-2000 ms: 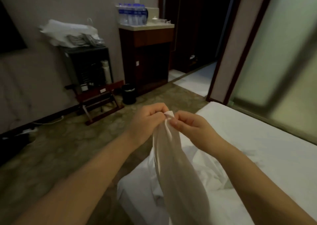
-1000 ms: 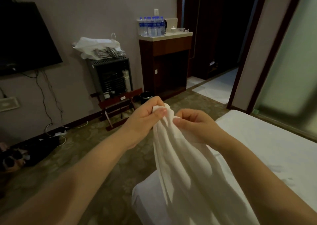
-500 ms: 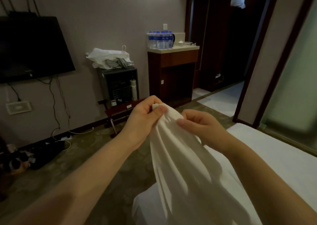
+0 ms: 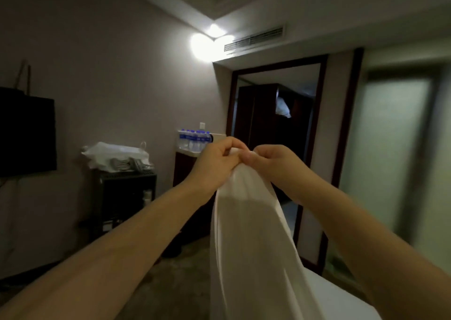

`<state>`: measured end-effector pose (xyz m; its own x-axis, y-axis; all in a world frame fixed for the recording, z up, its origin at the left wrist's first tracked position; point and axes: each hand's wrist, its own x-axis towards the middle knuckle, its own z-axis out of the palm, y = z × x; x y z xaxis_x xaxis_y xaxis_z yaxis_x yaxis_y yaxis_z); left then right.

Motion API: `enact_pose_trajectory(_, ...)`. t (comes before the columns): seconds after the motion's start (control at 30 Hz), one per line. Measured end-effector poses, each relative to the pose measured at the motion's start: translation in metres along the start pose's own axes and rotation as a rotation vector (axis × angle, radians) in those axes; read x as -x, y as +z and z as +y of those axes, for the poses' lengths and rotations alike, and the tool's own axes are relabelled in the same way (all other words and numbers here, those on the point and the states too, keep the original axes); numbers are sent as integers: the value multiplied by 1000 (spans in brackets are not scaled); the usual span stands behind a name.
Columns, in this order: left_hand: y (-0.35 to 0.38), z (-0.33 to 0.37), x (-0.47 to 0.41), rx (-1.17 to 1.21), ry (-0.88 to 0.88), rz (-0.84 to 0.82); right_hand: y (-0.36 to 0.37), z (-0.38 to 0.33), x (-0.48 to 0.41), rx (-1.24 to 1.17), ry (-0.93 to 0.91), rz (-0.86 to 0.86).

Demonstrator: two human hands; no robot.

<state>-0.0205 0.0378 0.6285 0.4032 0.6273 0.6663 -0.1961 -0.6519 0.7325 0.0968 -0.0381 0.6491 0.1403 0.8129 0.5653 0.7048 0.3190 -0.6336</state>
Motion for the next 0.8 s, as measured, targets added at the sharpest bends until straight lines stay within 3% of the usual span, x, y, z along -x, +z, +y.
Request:
enact_pose_trajectory(0.1,18,-9,23,141,-144,-50,-7,14,13,-3,66,9)
enact_pose_trajectory(0.2,38,-20,52,116,-210,-125,-11,29,26,30,89,5)
enact_pose_trajectory(0.43,58,-51,83,151,-299,58,8,64,47,227,47,-133)
enact_pose_trajectory(0.67,39,-65,83,-1,-292,62,39,85,63,-27,64,-35)
enact_pose_trajectory(0.8,5,-78,89,32,-354,77,55,95,83,-332,270,-272)
